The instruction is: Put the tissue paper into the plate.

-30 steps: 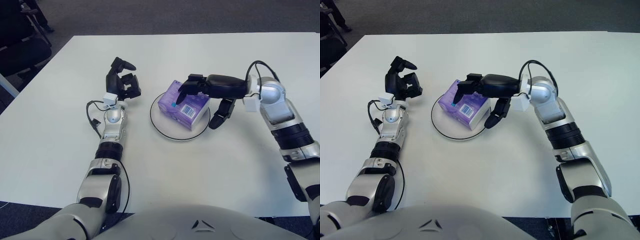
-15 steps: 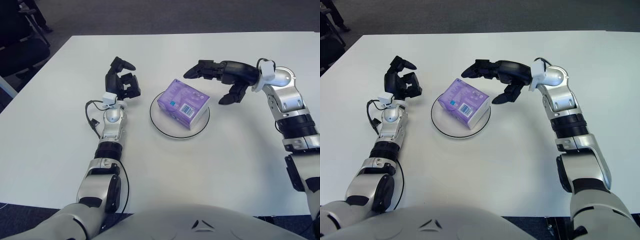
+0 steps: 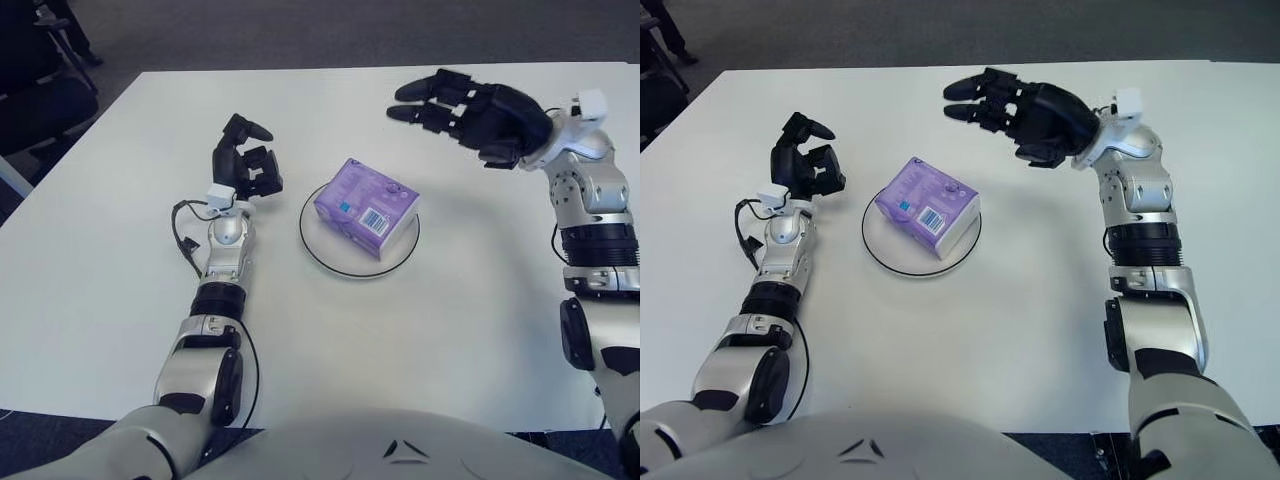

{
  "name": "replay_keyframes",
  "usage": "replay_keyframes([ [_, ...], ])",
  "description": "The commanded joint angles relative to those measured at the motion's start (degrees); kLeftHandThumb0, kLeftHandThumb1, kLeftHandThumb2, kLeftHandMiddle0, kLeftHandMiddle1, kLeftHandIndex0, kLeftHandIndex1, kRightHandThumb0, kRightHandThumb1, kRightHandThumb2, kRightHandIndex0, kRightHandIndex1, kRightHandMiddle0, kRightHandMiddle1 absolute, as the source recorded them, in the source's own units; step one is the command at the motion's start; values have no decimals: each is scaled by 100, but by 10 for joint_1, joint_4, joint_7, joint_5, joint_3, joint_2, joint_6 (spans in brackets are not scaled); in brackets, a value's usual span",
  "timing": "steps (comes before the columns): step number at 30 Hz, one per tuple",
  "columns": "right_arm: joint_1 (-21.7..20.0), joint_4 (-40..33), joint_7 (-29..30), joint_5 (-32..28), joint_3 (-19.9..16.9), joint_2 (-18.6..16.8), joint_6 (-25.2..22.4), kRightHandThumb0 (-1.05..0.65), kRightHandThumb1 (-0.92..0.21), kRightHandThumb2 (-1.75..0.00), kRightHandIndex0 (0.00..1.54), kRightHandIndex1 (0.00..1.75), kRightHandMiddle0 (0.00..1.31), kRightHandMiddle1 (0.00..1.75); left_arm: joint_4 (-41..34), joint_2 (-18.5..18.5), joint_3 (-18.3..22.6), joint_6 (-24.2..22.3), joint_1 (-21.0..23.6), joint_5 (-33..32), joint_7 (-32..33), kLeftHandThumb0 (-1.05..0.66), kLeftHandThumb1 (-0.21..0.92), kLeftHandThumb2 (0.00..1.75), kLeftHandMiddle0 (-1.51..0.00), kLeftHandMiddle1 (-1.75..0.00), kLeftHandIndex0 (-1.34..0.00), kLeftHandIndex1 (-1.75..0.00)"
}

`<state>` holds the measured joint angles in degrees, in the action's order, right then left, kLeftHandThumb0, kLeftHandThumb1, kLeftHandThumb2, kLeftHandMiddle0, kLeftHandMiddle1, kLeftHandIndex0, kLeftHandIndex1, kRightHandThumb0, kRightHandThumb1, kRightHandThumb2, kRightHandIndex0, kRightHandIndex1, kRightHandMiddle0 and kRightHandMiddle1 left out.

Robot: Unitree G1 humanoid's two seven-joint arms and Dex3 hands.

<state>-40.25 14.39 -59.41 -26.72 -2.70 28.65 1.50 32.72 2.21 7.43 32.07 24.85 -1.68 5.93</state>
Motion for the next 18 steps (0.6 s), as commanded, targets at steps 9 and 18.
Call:
replay_keyframes([
  [9,71,-108,233,175,4,-21,1,-37,-13,-120,8,99,0,121,62,-31,-4,-3,-107,-2,-1,-46,38,124,-132,-175,-57,-175],
  [18,80,-71,302,215,6,-43,-9,-37,-23,-120,19,114,0,131,63,-29,-4,-3,-105,-2,-1,-46,39,124,-131,-175,-56,-175],
])
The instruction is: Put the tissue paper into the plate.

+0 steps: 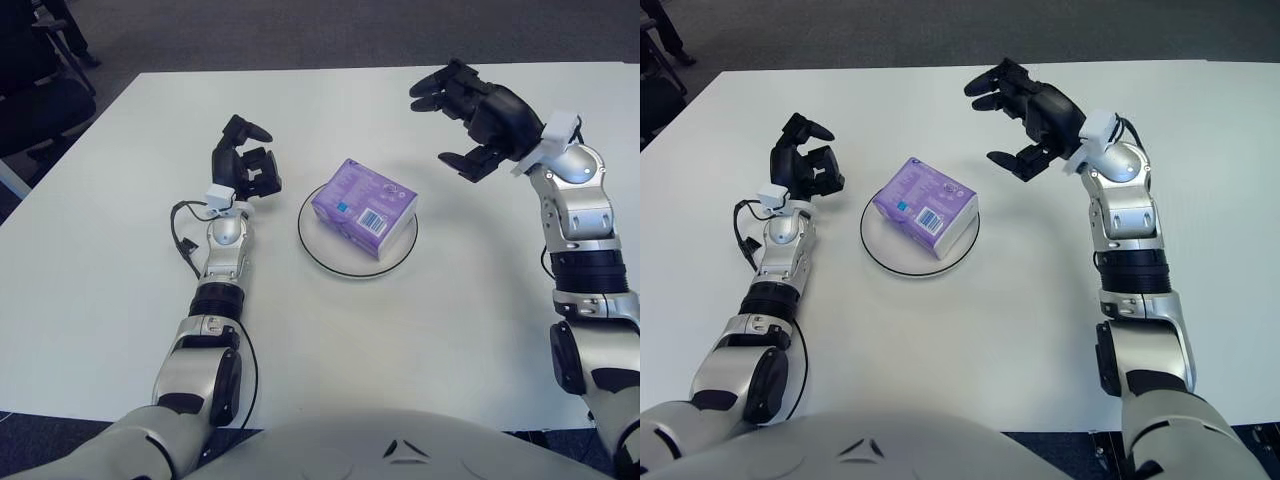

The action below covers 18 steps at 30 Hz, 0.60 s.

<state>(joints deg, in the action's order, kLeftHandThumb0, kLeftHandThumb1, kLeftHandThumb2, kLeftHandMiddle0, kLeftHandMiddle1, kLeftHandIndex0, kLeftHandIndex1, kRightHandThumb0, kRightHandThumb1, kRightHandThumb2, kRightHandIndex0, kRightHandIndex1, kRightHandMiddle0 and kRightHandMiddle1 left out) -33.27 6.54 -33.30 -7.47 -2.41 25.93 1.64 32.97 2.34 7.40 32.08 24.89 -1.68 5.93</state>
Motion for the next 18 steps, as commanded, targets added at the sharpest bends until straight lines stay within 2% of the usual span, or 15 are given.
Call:
replay_keyframes([
  [1,11,9,50,26,3,-20,-12,-38,-27,-118,20,115,0,132,60,-30,-3,-2,-106,-2,-1,-46,39,123,-131,-175,-56,-175],
  [5,29,25,113,51,0,-50,6,-41,-36,-115,22,118,0,134,58,-30,-3,-1,-107,-1,0,-46,39,123,-131,-175,-56,-175],
  [10,58,29,172,57,-7,-86,28,-39,-42,-114,23,120,0,138,54,-28,-3,-3,-108,-2,-1,-46,39,123,-131,-175,-56,-175],
  [13,75,37,205,55,-15,-109,44,-36,-46,-114,24,124,0,145,50,-27,-2,-7,-108,-4,-3,-46,39,123,-131,-175,-56,-175],
  [17,76,62,235,49,-25,-128,61,-34,-51,-114,26,128,3,154,46,-26,1,-10,-108,-7,-3,-46,39,123,-131,-175,-56,-175],
  [18,75,70,240,49,-26,-131,66,-34,-58,-103,26,129,7,158,44,-25,1,-11,-108,-7,-3,-46,39,123,-131,-175,-56,-175],
])
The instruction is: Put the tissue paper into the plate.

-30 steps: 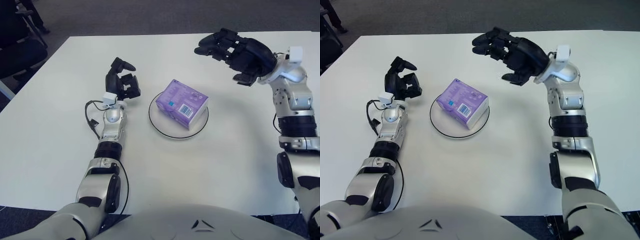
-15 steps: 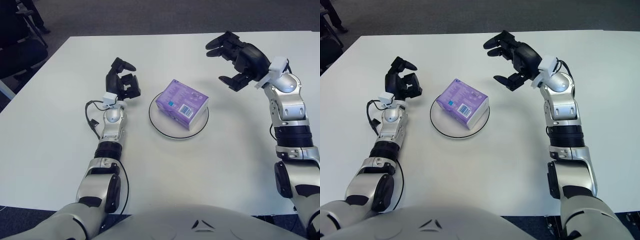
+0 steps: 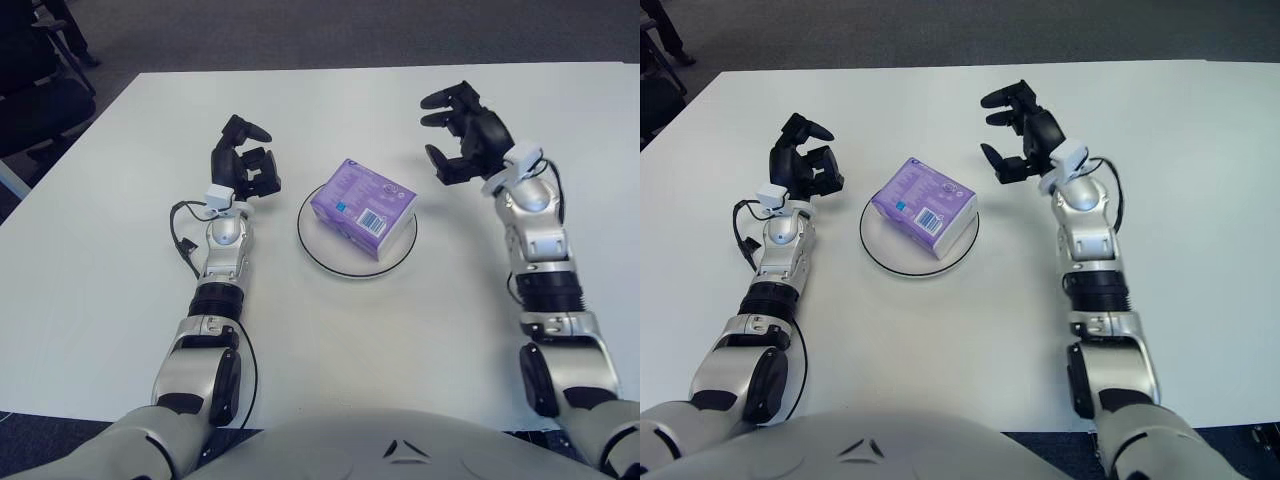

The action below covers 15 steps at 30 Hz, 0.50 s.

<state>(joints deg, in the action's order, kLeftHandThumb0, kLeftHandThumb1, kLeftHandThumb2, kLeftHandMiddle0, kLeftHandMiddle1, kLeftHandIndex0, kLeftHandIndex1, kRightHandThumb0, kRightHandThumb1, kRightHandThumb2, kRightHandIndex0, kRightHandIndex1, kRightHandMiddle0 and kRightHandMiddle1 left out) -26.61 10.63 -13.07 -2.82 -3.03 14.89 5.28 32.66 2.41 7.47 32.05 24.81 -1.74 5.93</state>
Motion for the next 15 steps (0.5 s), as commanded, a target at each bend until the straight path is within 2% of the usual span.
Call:
replay_keyframes([
  [1,6,34,41,3,-20,-22,32,-34,-70,-84,27,130,11,164,47,-25,1,-12,-106,-7,-3,-46,39,123,-131,-175,-56,-175],
  [2,4,41,47,4,-21,-24,37,-34,-78,-72,27,130,14,168,46,-25,1,-13,-106,-7,-3,-46,39,123,-131,-175,-56,-175],
  [5,-1,60,64,7,-23,-29,47,-35,-88,-58,28,131,17,172,42,-25,1,-15,-107,-7,-3,-46,39,123,-131,-175,-56,-175],
  [11,-2,86,89,11,-23,-38,64,-35,-92,-52,30,134,19,174,31,-24,2,-18,-108,-6,0,-46,39,123,-131,-175,-56,-175],
  [15,8,100,102,7,-22,-51,74,-35,-87,-59,32,135,22,175,16,-24,2,-24,-111,-4,3,-46,38,124,-131,-175,-56,-175],
])
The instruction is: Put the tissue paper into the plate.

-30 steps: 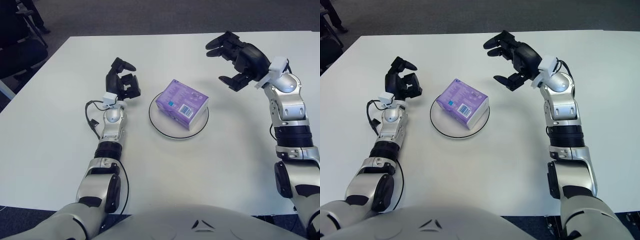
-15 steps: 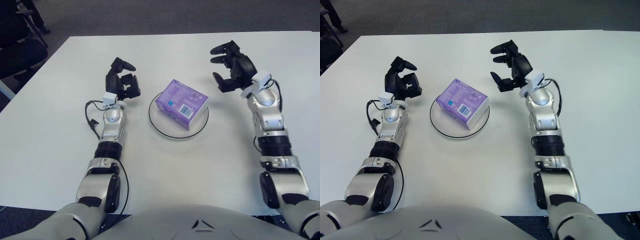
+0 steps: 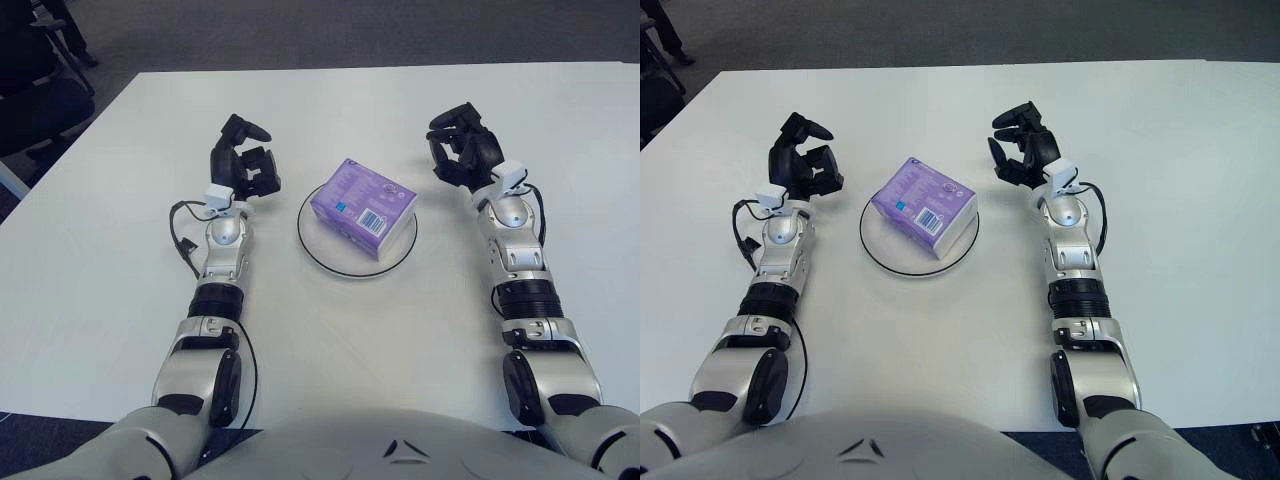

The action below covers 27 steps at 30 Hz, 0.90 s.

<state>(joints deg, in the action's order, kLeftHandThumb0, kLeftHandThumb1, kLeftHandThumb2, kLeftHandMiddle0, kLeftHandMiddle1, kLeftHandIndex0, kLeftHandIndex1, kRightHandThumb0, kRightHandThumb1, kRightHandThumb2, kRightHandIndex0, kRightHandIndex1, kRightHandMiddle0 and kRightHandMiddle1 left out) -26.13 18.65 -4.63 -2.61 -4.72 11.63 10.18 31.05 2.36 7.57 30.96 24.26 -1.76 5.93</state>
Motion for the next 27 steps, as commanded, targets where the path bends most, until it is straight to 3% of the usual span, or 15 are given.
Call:
replay_keyframes([
  [1,5,23,20,5,-5,-21,27,-36,-84,-63,32,136,24,175,29,-23,1,-14,-106,-3,3,-46,38,124,-131,-175,-56,-175],
  [10,2,45,45,-5,-16,-39,26,-38,-68,-85,37,141,34,175,4,-24,0,-29,-114,-4,3,-47,36,126,-132,-175,-58,-175],
  [14,8,50,52,-6,-18,-46,27,-9,-62,-87,42,144,38,175,-12,-26,-1,-38,-120,-3,5,-47,36,127,-132,-175,-58,-175],
  [27,28,51,72,-7,-18,-66,11,-1,-52,-100,48,149,40,175,-51,-23,-2,-67,-132,-6,-3,-47,35,128,-133,-175,-59,-175],
])
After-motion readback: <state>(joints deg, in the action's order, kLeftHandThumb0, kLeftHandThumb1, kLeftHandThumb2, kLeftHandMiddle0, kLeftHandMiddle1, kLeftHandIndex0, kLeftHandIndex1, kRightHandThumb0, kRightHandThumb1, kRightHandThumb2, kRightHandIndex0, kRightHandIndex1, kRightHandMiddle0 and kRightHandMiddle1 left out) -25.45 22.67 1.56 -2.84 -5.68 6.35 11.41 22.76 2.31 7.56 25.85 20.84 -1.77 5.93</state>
